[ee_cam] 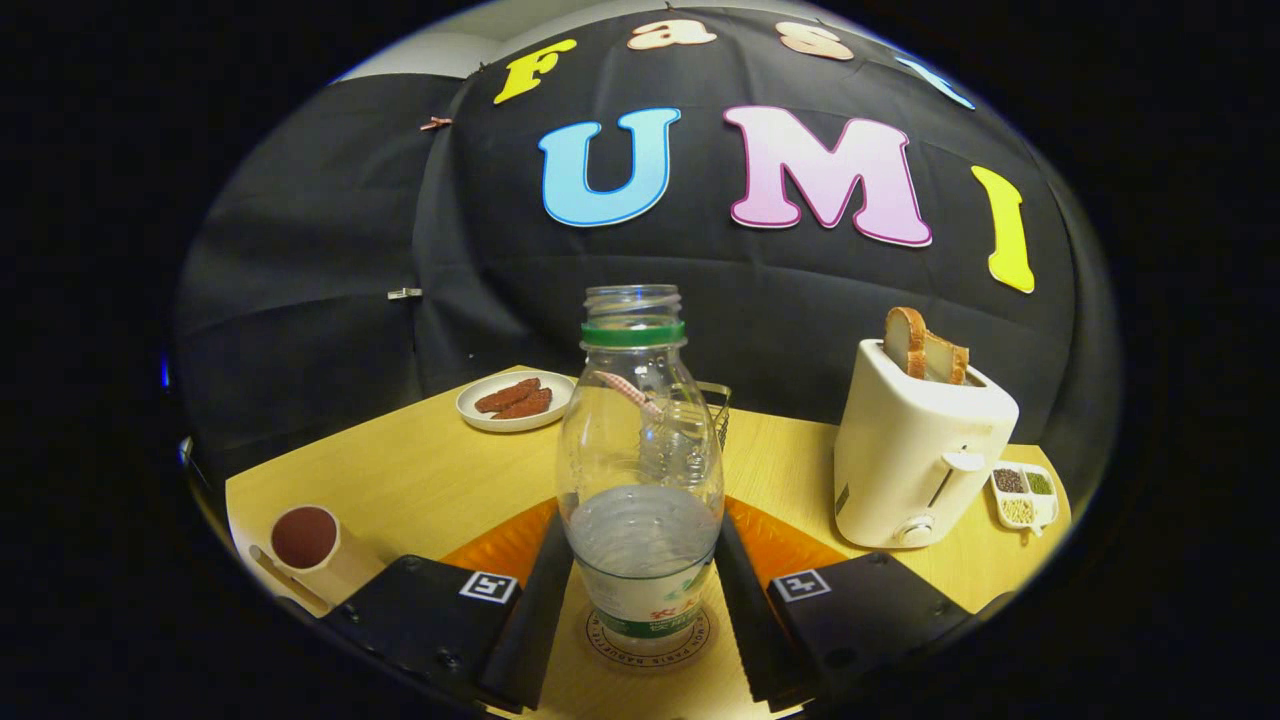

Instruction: Take the bottle from table, then pour the juice into the cup, finally place the bottle on the coaster

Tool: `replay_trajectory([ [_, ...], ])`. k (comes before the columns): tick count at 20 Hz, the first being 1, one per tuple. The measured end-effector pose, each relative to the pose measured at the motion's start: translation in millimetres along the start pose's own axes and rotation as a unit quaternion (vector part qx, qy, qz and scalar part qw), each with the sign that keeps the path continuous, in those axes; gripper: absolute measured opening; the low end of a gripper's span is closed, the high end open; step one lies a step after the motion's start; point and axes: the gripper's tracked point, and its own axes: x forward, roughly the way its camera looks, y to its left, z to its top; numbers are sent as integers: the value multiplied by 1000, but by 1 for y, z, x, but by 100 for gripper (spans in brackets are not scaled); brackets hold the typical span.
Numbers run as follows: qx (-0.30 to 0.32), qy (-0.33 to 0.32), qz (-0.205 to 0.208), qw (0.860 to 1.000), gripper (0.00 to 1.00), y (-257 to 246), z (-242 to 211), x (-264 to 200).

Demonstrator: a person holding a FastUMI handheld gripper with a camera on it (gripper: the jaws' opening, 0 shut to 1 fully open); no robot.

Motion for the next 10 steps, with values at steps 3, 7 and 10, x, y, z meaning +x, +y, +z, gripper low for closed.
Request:
replay_trajectory([
  [3,-6,1,4,1000,77,1,-2,-2],
  [7,-11,0,2,1000,88,2,1,-5],
  [10,-21,-5,2,1000,100,3,3,-10],
])
